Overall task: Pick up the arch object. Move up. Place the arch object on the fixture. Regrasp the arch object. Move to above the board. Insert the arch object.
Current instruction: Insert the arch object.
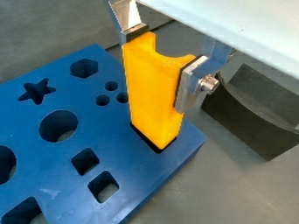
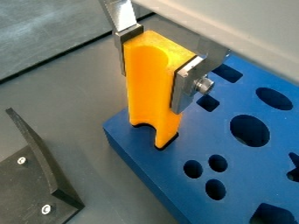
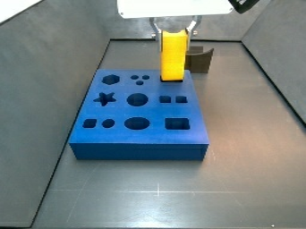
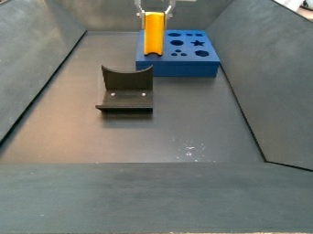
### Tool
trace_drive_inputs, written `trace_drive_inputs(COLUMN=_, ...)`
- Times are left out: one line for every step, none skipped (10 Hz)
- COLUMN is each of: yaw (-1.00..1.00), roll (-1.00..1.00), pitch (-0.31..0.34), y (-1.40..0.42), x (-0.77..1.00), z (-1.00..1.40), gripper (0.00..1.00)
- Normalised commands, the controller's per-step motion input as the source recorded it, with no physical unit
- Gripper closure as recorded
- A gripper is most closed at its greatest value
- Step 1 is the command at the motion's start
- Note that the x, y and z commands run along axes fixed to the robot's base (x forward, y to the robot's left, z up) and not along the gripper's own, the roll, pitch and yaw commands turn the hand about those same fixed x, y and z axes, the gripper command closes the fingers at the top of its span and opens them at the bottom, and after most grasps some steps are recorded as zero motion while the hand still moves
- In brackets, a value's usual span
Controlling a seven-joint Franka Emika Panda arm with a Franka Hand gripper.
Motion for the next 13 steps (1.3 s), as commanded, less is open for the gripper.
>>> trace_drive_inputs(yaw=-0.1, roll=0.03, pitch=0.0, y=-0.11, x=0.17, z=-0.21, gripper=1.0)
trace_drive_inputs(yaw=0.0, roll=0.0, pitch=0.0, y=0.0, x=0.0, z=-0.03, gripper=1.0)
trace_drive_inputs(yaw=0.0, roll=0.0, pitch=0.0, y=0.0, x=0.0, z=-0.02, gripper=1.0)
trace_drive_inputs(yaw=0.0, roll=0.0, pitch=0.0, y=0.0, x=-0.01, z=-0.03, gripper=1.0)
trace_drive_inputs(yaw=0.0, roll=0.0, pitch=0.0, y=0.0, x=-0.02, z=0.0, gripper=1.0)
trace_drive_inputs(yaw=-0.03, roll=0.04, pitch=0.023, y=0.03, x=0.0, z=-0.13, gripper=1.0)
trace_drive_inputs(yaw=-0.01, roll=0.05, pitch=0.02, y=0.07, x=0.0, z=-0.16, gripper=1.0)
trace_drive_inputs(yaw=0.0, roll=0.05, pitch=0.019, y=0.04, x=0.0, z=-0.15, gripper=1.0)
trace_drive_inputs(yaw=0.0, roll=0.05, pitch=0.02, y=0.0, x=0.0, z=-0.16, gripper=1.0)
trace_drive_inputs(yaw=0.0, roll=0.05, pitch=0.01, y=0.0, x=0.0, z=-0.22, gripper=1.0)
trace_drive_inputs(yaw=0.0, roll=0.09, pitch=0.077, y=-0.01, x=-0.02, z=-0.44, gripper=1.0)
trace_drive_inputs(yaw=0.0, roll=0.08, pitch=0.104, y=-0.01, x=-0.04, z=-0.57, gripper=1.0)
trace_drive_inputs(yaw=0.0, roll=0.05, pitch=0.079, y=0.0, x=0.0, z=-0.63, gripper=1.0)
